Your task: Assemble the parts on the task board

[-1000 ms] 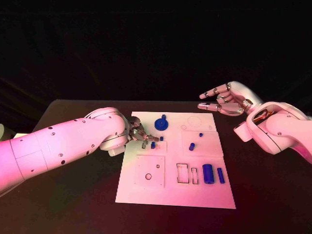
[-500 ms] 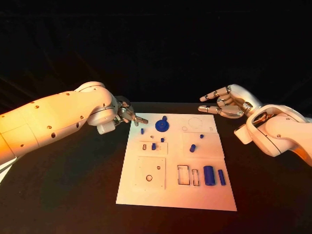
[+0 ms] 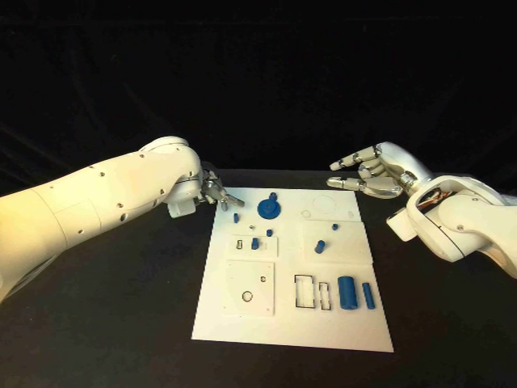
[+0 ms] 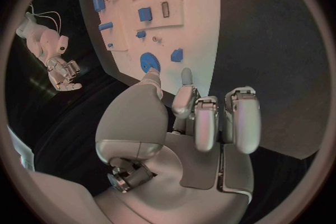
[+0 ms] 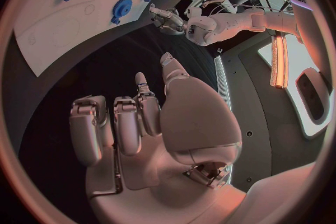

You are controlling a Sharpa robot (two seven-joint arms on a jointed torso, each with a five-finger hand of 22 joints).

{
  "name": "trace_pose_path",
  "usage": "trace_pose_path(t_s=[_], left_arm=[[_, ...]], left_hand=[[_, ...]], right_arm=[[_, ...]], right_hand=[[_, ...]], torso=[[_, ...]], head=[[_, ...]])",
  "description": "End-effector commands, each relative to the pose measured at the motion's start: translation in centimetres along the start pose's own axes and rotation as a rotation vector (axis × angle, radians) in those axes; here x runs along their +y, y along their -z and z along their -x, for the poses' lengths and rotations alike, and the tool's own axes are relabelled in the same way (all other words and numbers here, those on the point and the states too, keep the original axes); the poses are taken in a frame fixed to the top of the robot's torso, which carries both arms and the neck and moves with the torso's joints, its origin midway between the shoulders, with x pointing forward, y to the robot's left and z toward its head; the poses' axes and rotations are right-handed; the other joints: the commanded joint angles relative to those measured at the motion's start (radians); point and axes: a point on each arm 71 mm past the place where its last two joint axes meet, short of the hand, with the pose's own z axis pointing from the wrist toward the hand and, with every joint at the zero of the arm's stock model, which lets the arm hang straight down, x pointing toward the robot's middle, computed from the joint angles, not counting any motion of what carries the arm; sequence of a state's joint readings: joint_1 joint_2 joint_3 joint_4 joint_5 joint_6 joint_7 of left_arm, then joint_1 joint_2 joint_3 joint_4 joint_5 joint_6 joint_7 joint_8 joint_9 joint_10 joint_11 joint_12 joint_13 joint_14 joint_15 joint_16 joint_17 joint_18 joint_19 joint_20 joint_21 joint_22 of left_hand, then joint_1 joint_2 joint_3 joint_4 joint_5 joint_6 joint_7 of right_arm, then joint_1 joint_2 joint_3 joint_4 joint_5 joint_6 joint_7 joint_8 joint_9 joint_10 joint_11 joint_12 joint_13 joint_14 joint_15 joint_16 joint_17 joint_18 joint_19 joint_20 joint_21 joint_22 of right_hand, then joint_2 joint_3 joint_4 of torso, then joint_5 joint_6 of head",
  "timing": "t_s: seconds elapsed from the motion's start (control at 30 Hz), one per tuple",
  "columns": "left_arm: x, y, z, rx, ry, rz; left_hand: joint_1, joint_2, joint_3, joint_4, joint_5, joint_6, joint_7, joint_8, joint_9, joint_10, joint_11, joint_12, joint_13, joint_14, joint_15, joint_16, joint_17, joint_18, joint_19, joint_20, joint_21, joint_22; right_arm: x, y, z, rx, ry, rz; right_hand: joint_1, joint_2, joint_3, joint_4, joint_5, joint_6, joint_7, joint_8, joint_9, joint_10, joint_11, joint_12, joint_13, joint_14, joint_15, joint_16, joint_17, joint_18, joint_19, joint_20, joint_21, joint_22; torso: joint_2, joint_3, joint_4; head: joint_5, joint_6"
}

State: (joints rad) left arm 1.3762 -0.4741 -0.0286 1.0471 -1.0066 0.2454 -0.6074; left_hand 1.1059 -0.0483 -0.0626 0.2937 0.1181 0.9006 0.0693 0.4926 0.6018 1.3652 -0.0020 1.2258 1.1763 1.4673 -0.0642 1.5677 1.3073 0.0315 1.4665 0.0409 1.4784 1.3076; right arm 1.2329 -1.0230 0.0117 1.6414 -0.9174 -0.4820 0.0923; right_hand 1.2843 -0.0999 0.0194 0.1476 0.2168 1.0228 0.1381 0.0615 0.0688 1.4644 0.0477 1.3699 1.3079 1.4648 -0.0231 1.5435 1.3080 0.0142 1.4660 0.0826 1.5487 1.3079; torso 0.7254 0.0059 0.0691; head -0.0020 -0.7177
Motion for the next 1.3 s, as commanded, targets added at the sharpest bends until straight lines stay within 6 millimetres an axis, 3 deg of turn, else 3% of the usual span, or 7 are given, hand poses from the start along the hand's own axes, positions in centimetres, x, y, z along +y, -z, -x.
trace_pose_path(t_s=[0.03, 0.63, 0.9, 1.3], left_arm=[[-0.4, -0.4, -0.4, 0.025, -0.062, -0.021], [-0.7, -1.2, -1.3, 0.066, -0.075, -0.012], [-0.8, -1.5, -1.4, 0.052, -0.053, -0.016], [-1.1, -1.6, -1.6, 0.053, -0.039, -0.024]], left_hand=[[0.003, 0.012, -0.006, -0.001, -0.003, 0.011, 0.000, 0.004, -0.003, 0.008, -0.002, 0.007, 0.003, 0.104, 0.000, 0.003, 0.263, 0.001, 0.041, 0.006, 0.005, 0.136], [0.058, 0.043, -0.009, -0.007, 0.001, 0.043, -0.014, 0.031, -0.008, 0.022, -0.014, 0.027, 0.021, 0.104, -0.009, 0.003, 0.263, -0.002, 0.048, -0.003, 0.015, 0.151], [0.106, 0.072, 0.010, -0.012, 0.002, 0.044, -0.017, 0.041, -0.007, 0.024, -0.017, 0.031, 0.023, 0.104, -0.012, 0.003, 0.263, -0.002, 0.049, -0.006, 0.015, 0.152], [0.121, 0.075, 0.015, -0.014, 0.002, 0.045, -0.018, 0.045, -0.005, 0.027, -0.018, 0.034, 0.027, 0.104, -0.013, 0.003, 0.263, -0.003, 0.050, -0.007, 0.017, 0.155]], right_arm=[[0.1, -0.1, -0.2, 0.013, -0.001, 0.007], [0.1, -0.1, -0.3, 0.017, -0.002, 0.009], [0.2, -0.2, -0.4, 0.018, -0.002, 0.011], [0.2, -0.2, -0.4, 0.020, -0.003, 0.011]], right_hand=[[-0.004, 0.006, -0.005, -0.001, 0.005, -0.001, 0.000, 0.005, 0.001, 0.021, 0.005, -0.002, 0.159, 0.093, 0.004, -0.004, 0.207, -0.002, 0.079, 0.004, -0.005, 0.217], [-0.003, 0.008, -0.006, -0.001, 0.007, -0.001, 0.000, 0.005, 0.001, 0.021, 0.005, -0.002, 0.159, 0.093, 0.004, -0.004, 0.208, -0.002, 0.078, 0.004, -0.006, 0.217], [-0.003, 0.008, -0.006, -0.001, 0.007, -0.001, 0.000, 0.005, 0.001, 0.021, 0.005, -0.002, 0.159, 0.093, 0.004, -0.004, 0.208, -0.002, 0.078, 0.004, -0.006, 0.217], [-0.002, 0.009, -0.008, -0.001, 0.008, -0.001, 0.000, 0.005, 0.002, 0.021, 0.005, -0.002, 0.159, 0.093, 0.003, -0.004, 0.208, -0.002, 0.078, 0.004, -0.006, 0.217]], torso=[[-0.001, -0.0003, 0.0001], [-0.002, 0.0009, 0.0010], [-0.001, 0.0007, 0.0001], [-0.002, 0.0011, 0.0006]], head=[[-0.001, -0.003], [0.002, -0.006], [0.002, -0.007], [0.001, -0.009]])
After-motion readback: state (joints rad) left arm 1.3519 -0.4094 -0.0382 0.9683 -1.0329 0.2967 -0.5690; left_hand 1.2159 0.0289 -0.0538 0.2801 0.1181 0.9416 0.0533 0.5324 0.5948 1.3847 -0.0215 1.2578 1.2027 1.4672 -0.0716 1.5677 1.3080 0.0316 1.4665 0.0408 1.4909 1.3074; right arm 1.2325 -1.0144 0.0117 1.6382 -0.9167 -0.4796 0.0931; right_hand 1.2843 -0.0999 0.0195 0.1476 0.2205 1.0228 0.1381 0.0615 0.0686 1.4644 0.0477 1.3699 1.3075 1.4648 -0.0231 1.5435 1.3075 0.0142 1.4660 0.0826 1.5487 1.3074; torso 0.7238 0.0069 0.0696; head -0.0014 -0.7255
